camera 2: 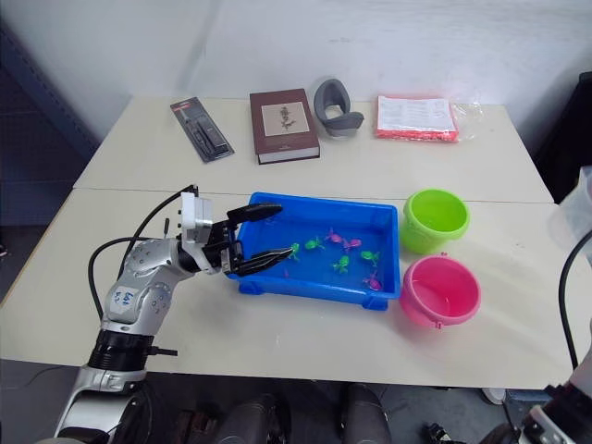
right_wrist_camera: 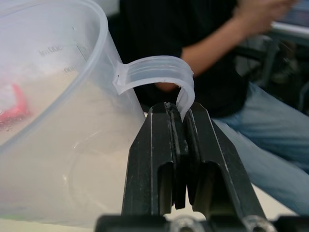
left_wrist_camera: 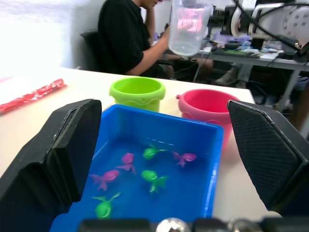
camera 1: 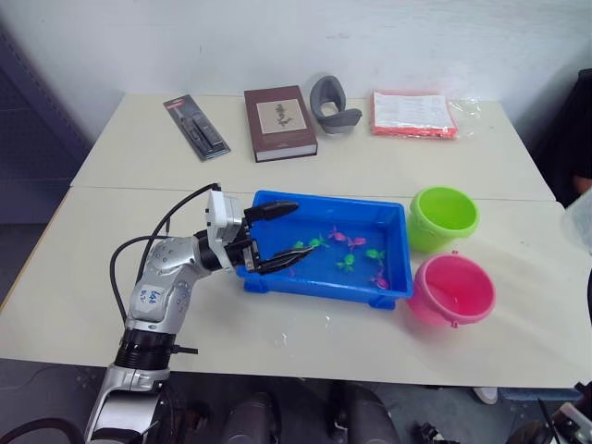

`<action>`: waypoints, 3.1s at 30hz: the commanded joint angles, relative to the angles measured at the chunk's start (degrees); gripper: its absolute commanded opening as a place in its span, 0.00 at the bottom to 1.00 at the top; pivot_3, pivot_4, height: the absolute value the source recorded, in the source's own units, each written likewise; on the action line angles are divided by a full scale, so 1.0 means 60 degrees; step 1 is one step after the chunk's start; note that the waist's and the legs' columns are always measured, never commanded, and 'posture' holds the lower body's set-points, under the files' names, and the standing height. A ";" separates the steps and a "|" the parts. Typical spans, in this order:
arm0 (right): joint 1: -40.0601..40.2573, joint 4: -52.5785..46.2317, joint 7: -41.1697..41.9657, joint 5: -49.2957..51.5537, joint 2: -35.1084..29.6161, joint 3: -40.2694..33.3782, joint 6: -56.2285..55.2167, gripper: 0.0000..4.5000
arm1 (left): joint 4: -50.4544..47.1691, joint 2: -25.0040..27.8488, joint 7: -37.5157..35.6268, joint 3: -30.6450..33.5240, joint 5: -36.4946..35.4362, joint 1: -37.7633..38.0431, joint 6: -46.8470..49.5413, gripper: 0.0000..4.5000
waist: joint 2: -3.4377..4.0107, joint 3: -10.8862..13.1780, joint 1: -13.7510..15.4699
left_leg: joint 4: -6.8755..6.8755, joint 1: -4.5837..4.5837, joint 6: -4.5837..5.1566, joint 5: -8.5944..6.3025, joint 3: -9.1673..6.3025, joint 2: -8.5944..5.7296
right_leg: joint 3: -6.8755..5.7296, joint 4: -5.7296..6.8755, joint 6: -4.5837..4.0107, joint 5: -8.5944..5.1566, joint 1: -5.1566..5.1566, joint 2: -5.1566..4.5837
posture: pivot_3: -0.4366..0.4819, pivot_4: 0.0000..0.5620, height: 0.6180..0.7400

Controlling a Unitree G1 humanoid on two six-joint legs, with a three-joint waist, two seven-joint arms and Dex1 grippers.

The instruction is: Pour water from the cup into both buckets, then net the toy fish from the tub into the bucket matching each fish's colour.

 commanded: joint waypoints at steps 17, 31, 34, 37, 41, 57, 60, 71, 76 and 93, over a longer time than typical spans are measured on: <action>0.0590 0.1383 0.0251 0.0582 0.1022 0.1362 -0.1230 0.01 | -0.0375 0.0141 -0.0297 0.0031 -0.0152 -0.0326 0.0305 1.00 | 0.0009 -0.0002 -0.0188 | -0.0007 0.0023 0.0000 0.0000 0.0015 -0.0001 | 0.0042 0.0019 -0.0003 -0.0002 -0.0003 0.0004 | 0.48 0.27 1.00; 0.2250 0.0145 0.0549 0.1375 0.0720 0.1335 -0.0414 0.92 | -0.0470 0.0313 -0.0233 0.0135 -0.0108 -0.0094 0.0300 1.00 | 0.0008 -0.0002 -0.0176 | -0.0008 0.0023 0.0000 0.0000 0.0013 0.0000 | 0.0042 0.0017 -0.0003 -0.0002 -0.0003 -0.0009 | 0.48 0.27 1.00; 0.3075 -0.0704 0.0716 0.1766 0.0504 0.1226 0.0343 0.99 | -0.0582 0.0538 -0.0175 0.0283 -0.0102 0.0190 0.0323 1.00 | 0.0008 -0.0002 -0.0175 | -0.0010 0.0024 0.0001 -0.0001 0.0010 0.0001 | 0.0043 0.0014 -0.0003 -0.0001 -0.0002 -0.0018 | 0.48 0.27 1.00; 0.4131 -0.1595 0.1173 0.2421 0.0112 0.0806 0.1103 0.99 | -0.0617 0.0989 -0.0247 0.0426 0.0066 0.0622 0.0200 1.00 | 0.0008 -0.0003 -0.0174 | -0.0016 0.0023 0.0004 -0.0005 0.0010 0.0006 | 0.0044 0.0005 -0.0003 -0.0002 -0.0003 -0.0030 | 0.48 0.27 1.00; 0.5729 -0.2828 0.3020 0.3557 -0.0958 0.0008 0.1399 0.99 | -0.0506 0.1605 -0.0340 0.0995 0.0135 0.1180 -0.0268 1.00 | 0.0024 -0.0003 -0.0164 | -0.0026 0.0025 0.0011 -0.0014 0.0011 0.0009 | 0.0049 -0.0021 -0.0005 -0.0003 -0.0003 -0.0034 | 0.48 0.27 1.00; 0.5438 -0.4394 1.0577 0.1863 -0.2690 0.3839 -0.5105 0.99 | 0.0581 0.2053 0.2195 0.5330 0.1098 0.5790 -0.2451 1.00 | -0.0105 0.0000 -0.0161 | -0.0045 0.0047 -0.0003 -0.0066 0.0029 0.0041 | 0.0038 -0.0077 -0.0017 -0.0010 -0.0001 -0.0045 | 0.48 0.27 1.00; 0.4969 -0.4054 1.0784 0.1569 -0.2593 0.4746 -0.5530 0.99 | 0.0683 0.1823 0.2636 0.5931 0.1088 0.6844 -0.2508 1.00 | -0.0113 0.0000 -0.0091 | -0.0046 0.0046 -0.0005 -0.0073 0.0022 0.0042 | 0.0029 -0.0107 -0.0019 -0.0011 0.0000 -0.0051 | 0.48 0.27 1.00; 0.4775 -0.3552 1.0671 0.0835 -0.2342 0.6290 -0.6346 0.99 | -0.0043 0.1317 0.4693 0.6551 0.1543 0.7980 -0.2018 1.00 | -0.0124 -0.0005 0.0075 | -0.0046 0.0047 0.0004 -0.0108 0.0016 0.0048 | 0.0022 -0.0113 -0.0034 -0.0017 -0.0001 -0.0068 | 0.48 0.27 1.00; 0.4727 -0.3377 1.0963 0.0413 -0.2579 0.6558 -0.6831 0.99 | -0.1034 0.1736 0.6260 0.5745 0.1915 0.6355 0.0422 1.00 | -0.0136 -0.0012 0.0111 | -0.0041 0.0048 0.0005 -0.0105 0.0013 0.0045 | 0.0019 -0.0100 -0.0033 -0.0015 0.0004 -0.0067 | 0.48 0.27 1.00; 0.4919 -0.3598 0.9906 -0.0012 -0.2447 0.6627 -0.6830 0.99 | 0.4126 0.2471 0.7472 0.2048 0.3361 -0.0520 0.5564 1.00 | -0.0150 -0.0018 0.0056 | 0.0002 0.0046 -0.0018 -0.0078 0.0041 0.0040 | -0.0082 -0.0008 -0.0029 -0.0015 0.0001 0.0020 | 0.48 0.27 1.00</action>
